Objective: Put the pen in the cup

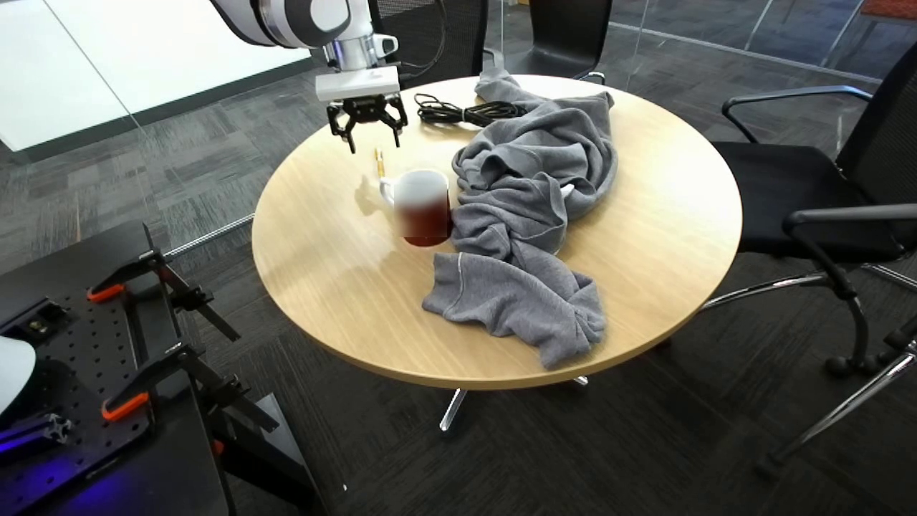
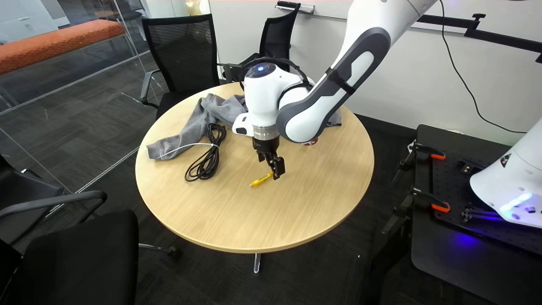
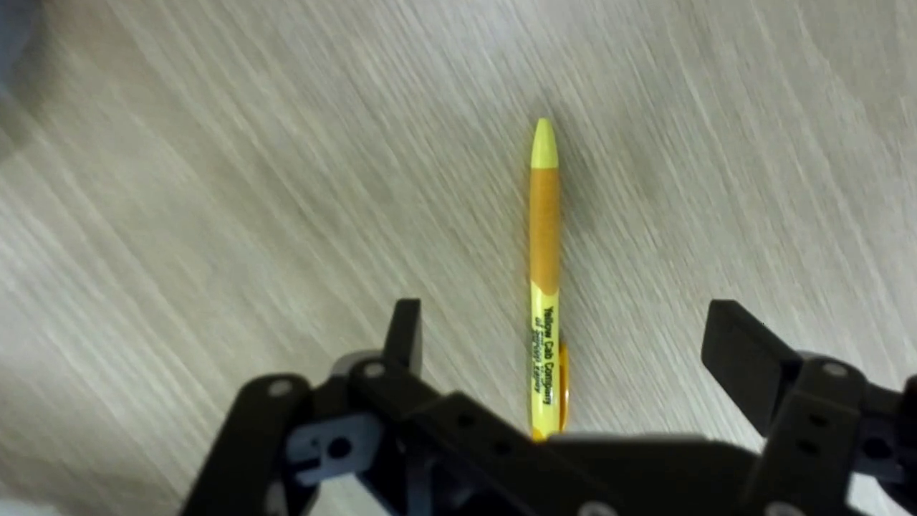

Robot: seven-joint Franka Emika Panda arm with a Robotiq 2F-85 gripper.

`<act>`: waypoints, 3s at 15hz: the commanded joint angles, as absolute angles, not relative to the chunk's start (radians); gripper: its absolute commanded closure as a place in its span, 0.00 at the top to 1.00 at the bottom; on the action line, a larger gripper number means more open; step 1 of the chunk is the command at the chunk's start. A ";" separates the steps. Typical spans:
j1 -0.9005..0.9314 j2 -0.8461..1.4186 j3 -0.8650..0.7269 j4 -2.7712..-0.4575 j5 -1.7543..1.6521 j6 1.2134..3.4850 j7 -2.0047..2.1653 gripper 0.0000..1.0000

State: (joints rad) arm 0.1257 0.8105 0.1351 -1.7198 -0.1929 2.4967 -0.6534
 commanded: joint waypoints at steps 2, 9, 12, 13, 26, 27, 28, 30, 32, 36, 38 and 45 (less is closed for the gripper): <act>0.118 0.861 0.149 -1.644 -0.216 2.454 -0.647 1.00; 0.116 0.894 0.155 -1.609 -0.214 2.452 -0.652 0.70; 0.115 0.901 0.156 -1.598 -0.213 2.450 -0.653 0.55; 0.114 0.903 0.156 -1.595 -0.213 2.450 -0.654 0.45; 0.090 0.863 0.190 -1.632 -0.182 2.475 -0.661 0.03; 0.074 0.845 0.213 -1.647 -0.166 2.486 -0.675 0.03; 0.065 0.816 0.229 -1.666 -0.152 2.487 -0.664 0.03; 0.071 0.760 0.233 -1.690 -0.134 2.482 -0.600 0.03; 0.070 0.689 0.234 -1.727 -0.121 2.469 -0.563 0.03; 0.106 0.551 0.177 -1.801 -0.154 2.489 -0.417 0.03; 0.144 0.484 0.119 -1.839 -0.200 2.481 -0.288 0.03; 0.185 0.413 0.037 -1.879 -0.324 2.460 -0.059 0.11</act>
